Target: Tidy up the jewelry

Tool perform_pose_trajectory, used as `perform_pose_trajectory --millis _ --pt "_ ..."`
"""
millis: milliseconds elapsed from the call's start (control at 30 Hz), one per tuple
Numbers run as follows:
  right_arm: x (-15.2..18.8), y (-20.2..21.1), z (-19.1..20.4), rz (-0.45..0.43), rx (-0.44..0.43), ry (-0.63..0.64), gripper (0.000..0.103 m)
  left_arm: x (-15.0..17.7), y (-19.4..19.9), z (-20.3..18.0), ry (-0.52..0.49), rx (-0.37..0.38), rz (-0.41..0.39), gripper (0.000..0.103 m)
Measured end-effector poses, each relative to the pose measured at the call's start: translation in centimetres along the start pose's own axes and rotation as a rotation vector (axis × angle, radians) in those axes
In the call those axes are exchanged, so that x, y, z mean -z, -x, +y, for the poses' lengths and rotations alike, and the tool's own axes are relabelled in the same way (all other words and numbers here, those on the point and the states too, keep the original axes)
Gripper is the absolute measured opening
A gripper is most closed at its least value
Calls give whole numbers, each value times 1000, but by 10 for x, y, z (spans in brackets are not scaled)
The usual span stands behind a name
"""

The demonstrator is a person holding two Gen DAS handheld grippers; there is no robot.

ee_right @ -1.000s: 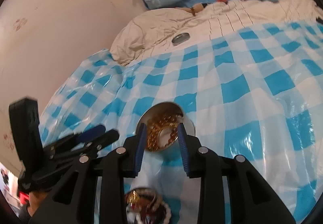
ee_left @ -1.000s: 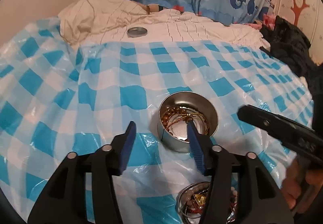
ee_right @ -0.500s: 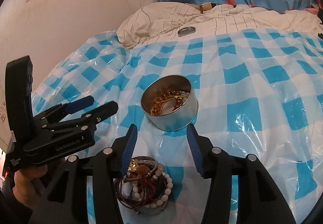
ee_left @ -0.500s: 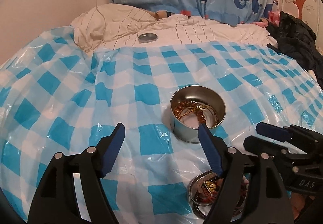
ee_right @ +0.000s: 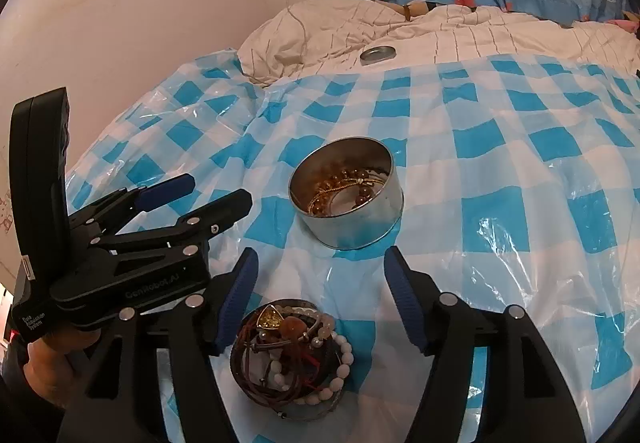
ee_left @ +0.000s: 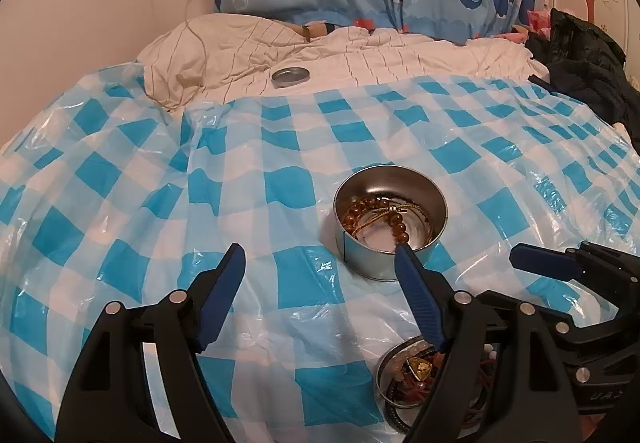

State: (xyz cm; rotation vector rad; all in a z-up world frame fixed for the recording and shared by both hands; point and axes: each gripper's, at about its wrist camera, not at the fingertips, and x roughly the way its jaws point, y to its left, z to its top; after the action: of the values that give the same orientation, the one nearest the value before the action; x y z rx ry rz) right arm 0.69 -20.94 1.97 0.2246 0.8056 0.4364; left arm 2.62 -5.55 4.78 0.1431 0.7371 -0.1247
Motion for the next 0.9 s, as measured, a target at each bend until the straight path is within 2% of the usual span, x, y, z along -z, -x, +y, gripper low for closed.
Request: perform_pose_trajectory --millis 167,300,900 --pt "1 0 0 2 1 -2 67 1 -3 2 -2 -9 5 75" --pt "2 -1 -2 8 7 -6 68 2 -3 3 -3 -27 -4 83" --pt "2 -3 -5 20 18 -24 74 3 -5 5 -14 -37 9 83"
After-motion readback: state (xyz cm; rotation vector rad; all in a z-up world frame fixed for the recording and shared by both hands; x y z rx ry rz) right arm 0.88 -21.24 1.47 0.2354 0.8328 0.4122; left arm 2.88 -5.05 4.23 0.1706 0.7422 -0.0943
